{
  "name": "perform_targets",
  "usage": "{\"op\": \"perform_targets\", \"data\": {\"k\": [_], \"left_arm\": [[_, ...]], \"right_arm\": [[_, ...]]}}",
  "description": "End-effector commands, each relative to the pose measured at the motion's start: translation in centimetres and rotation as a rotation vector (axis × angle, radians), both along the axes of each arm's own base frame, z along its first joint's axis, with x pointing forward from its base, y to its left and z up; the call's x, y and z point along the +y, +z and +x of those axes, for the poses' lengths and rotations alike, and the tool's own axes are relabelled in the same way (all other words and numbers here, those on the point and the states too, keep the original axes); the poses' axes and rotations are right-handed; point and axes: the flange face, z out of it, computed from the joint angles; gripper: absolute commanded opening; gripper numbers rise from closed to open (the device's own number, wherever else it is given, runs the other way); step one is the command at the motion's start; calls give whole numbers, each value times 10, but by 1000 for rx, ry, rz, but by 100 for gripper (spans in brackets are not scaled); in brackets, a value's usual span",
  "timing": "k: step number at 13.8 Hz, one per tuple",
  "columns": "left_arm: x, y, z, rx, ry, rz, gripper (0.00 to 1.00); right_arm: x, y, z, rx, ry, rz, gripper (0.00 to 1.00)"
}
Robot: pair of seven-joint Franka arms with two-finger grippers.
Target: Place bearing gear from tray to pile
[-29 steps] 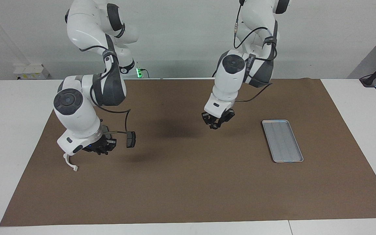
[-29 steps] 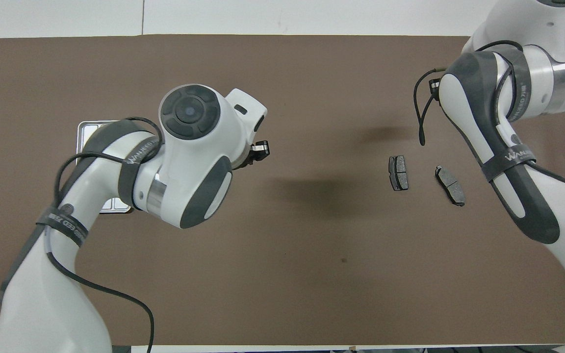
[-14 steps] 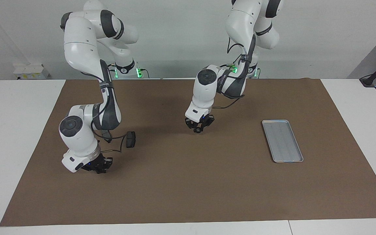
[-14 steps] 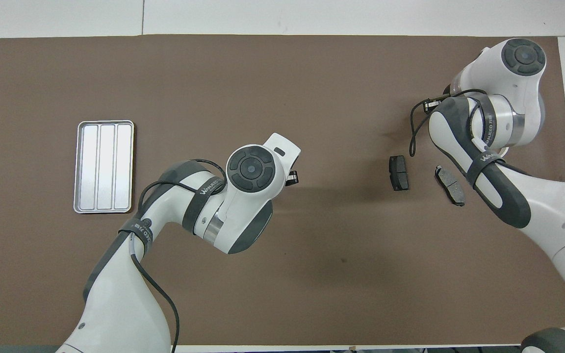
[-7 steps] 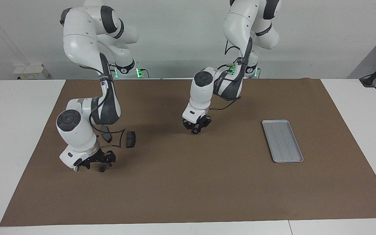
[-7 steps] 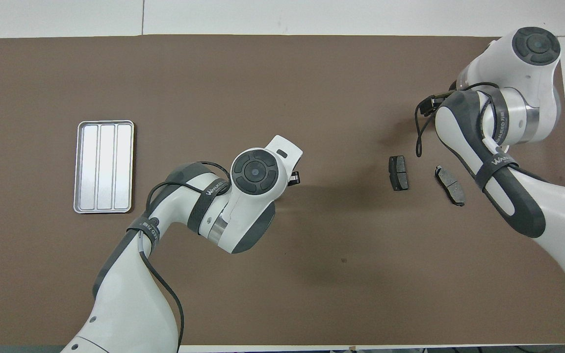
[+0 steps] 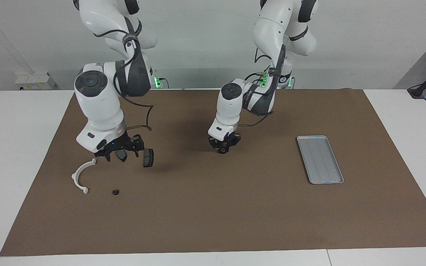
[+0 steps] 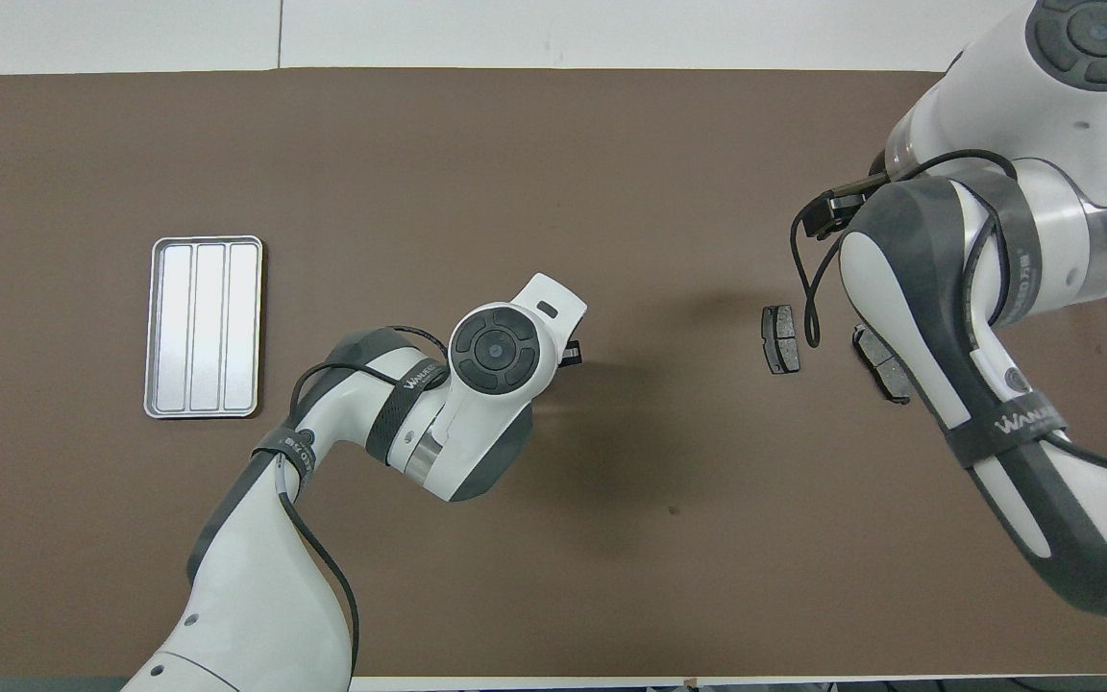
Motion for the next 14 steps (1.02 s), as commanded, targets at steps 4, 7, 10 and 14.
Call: {"op": "perform_targets", "data": {"k": [4, 7, 10, 14], "left_arm": [[12, 19, 12, -21, -1, 20, 100], [85, 115, 56, -3, 16, 19, 100], [188, 200, 90, -12, -13, 46, 100], [345, 336, 96, -191, 47, 41, 100]], "right_arm": [[56, 36, -36, -5, -107, -8, 100], [84, 41, -47, -10, -169, 0, 100], [112, 43, -58, -16, -248, 18, 100], [174, 29, -78, -26, -414, 54, 100]]}}
